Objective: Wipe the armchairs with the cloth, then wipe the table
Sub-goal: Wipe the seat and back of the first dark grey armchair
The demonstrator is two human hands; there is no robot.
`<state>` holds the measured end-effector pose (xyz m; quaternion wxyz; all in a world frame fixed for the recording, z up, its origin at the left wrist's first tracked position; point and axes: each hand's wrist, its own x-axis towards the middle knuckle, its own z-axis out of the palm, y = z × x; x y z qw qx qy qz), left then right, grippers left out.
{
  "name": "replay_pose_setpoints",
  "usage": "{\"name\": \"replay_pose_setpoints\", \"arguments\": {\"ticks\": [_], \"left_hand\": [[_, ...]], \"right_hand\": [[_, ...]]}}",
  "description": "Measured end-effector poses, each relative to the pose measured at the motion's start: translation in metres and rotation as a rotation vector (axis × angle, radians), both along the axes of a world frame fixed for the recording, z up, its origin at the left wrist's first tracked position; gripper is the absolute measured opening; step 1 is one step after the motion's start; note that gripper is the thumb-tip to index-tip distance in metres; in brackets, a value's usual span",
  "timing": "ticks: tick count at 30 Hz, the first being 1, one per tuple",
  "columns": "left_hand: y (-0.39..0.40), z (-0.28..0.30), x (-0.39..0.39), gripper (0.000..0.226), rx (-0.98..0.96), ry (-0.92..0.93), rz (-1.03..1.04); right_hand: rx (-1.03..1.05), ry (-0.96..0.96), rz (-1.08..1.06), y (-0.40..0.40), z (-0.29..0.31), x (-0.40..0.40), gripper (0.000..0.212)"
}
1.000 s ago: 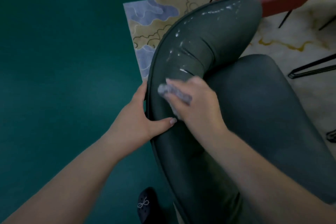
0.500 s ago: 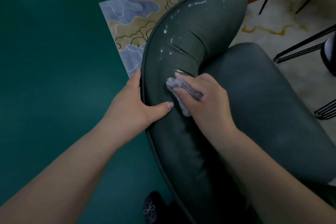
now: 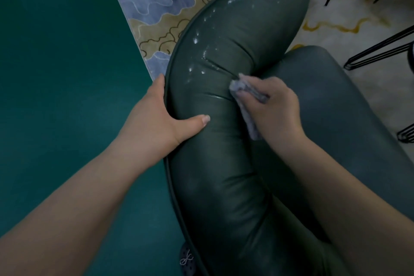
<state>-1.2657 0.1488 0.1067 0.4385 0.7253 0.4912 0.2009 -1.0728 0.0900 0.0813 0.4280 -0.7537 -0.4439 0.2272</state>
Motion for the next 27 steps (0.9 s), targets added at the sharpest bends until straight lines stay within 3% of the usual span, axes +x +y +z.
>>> {"name": "replay_pose_setpoints", "arguments": {"ticks": [4, 8, 12, 18, 22, 25, 27], "left_hand": [[0.007, -0.002, 0.006, 0.054, -0.002, 0.054, -0.007], [0.01, 0.0, 0.006, 0.069, -0.047, 0.051, -0.007], [0.008, 0.001, 0.006, 0.069, -0.041, 0.039, -0.005], [0.009, 0.002, 0.008, 0.061, -0.066, 0.057, 0.011], [0.008, -0.001, 0.008, 0.107, -0.051, 0.054, 0.02], [0.005, 0.0, 0.008, 0.116, -0.078, 0.059, 0.035], [0.003, 0.0, 0.011, 0.115, -0.069, 0.058, 0.041]], "right_hand": [[0.208, 0.002, 0.275, 0.021, 0.01, -0.031, 0.034], [0.167, -0.006, 0.251, 0.013, -0.007, -0.011, 0.028], [0.079, -0.024, 0.196, 0.007, -0.007, 0.008, 0.028], [0.212, -0.047, 0.348, 0.024, 0.008, -0.022, 0.025], [0.14, -0.063, 0.269, 0.01, -0.011, 0.0, 0.021], [0.029, 0.021, 0.05, -0.008, -0.021, 0.018, 0.015], [0.107, -0.003, 0.026, -0.006, -0.016, 0.003, 0.023]]}}
